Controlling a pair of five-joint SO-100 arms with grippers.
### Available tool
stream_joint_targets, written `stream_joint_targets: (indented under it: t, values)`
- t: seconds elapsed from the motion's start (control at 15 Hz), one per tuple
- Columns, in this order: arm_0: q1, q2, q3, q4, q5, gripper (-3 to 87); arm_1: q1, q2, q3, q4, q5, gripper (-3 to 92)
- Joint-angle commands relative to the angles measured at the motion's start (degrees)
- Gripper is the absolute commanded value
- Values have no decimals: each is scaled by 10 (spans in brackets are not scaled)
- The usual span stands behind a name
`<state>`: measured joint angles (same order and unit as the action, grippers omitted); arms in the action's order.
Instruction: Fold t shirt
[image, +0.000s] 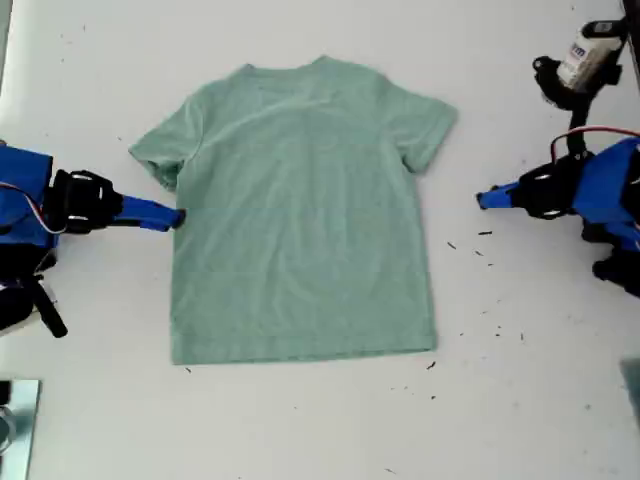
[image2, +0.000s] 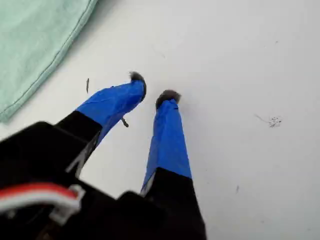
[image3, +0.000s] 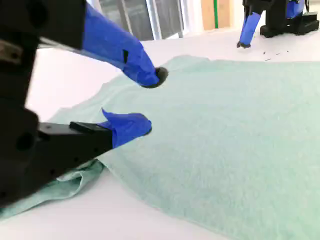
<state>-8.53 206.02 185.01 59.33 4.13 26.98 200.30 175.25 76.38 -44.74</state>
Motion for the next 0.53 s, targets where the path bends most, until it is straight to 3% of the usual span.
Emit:
stream_joint_targets:
  t: [0.0,0.47]
  values:
    - [-33,5,8,-3,55,4,-39,5,30,-4,312,23]
    - [-35,5,8,-3,55,7,-27,5,30,-5,321,23]
